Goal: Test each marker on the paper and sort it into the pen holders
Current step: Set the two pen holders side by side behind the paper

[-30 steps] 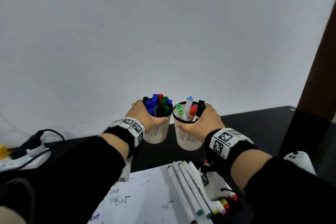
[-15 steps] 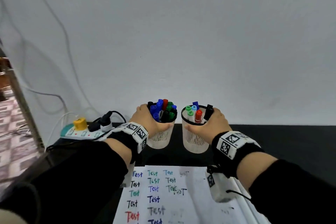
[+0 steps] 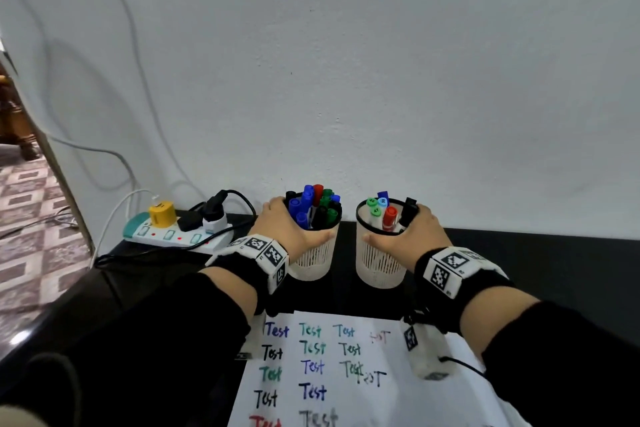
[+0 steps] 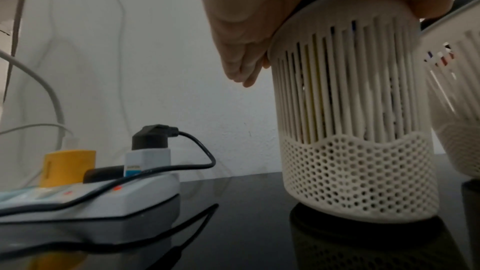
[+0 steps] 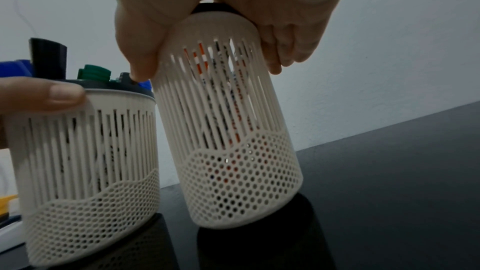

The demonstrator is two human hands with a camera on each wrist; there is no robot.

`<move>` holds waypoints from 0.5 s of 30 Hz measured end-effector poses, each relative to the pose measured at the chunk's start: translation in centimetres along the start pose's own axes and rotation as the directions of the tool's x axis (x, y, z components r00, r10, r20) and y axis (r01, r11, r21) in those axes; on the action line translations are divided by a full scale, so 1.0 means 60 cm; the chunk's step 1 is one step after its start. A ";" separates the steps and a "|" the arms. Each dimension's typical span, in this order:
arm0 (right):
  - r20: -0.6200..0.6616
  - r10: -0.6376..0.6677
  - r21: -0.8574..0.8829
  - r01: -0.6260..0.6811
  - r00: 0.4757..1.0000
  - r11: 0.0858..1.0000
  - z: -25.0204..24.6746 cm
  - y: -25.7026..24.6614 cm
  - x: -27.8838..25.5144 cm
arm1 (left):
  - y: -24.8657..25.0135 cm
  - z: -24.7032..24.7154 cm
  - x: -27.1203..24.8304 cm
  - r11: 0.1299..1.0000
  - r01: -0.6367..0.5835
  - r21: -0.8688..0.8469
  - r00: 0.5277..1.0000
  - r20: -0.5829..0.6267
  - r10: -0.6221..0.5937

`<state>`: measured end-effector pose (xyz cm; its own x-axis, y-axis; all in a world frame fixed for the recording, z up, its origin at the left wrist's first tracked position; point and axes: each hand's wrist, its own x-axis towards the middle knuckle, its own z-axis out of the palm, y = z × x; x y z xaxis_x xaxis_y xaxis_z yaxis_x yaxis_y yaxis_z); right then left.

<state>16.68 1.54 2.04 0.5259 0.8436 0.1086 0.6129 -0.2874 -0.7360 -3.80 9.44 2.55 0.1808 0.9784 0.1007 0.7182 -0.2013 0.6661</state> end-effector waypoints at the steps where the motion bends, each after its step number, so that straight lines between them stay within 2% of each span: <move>1: -0.005 -0.011 0.008 0.011 1.000 1.000 0.001 0.003 0.002 | -0.002 0.001 0.002 1.000 -0.002 -0.016 1.000 -0.003 0.002; 7: -0.011 -0.069 0.045 0.070 0.998 0.997 0.012 0.013 0.011 | -0.010 0.006 0.003 0.999 -0.035 -0.029 0.999 -0.030 0.034; 15: -0.019 -0.105 0.031 0.106 0.994 0.994 0.014 0.010 0.015 | 0.000 0.006 -0.009 0.998 -0.035 0.059 0.997 -0.064 0.039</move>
<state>17.03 2.52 1.14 0.4695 0.8605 0.1976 0.6466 -0.1826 -0.7407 -3.67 8.89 2.25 0.1657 0.9708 0.1734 0.7498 -0.2383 0.6173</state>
